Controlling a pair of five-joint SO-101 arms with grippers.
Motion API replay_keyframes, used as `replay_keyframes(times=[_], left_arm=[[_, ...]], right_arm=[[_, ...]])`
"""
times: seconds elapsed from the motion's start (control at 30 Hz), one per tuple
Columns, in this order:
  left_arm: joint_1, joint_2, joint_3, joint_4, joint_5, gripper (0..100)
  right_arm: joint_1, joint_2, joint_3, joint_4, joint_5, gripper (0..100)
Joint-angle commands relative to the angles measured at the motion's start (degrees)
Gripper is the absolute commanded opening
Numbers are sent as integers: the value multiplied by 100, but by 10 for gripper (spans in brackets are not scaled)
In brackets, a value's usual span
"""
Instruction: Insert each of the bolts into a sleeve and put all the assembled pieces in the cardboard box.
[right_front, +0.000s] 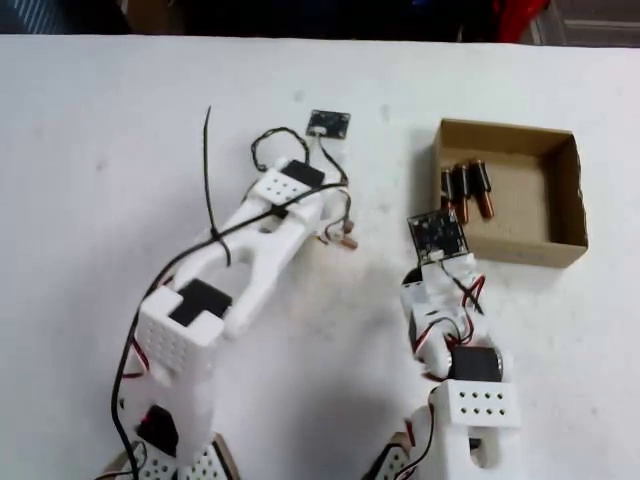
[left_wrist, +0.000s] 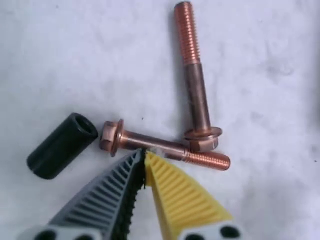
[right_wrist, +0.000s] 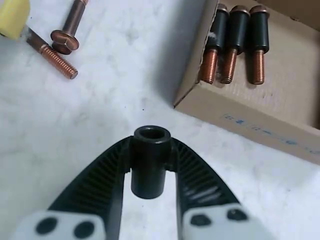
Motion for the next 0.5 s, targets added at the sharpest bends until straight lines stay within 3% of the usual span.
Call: replay_keyframes(times=[0.0,0.47], left_arm=[[-92,-374,-26,-149,0,23],[-92,198,-79,-703,62,24]], right_arm=[[48,-136,-62,-127,0,17],[48,-136,-53,-127,0,18]])
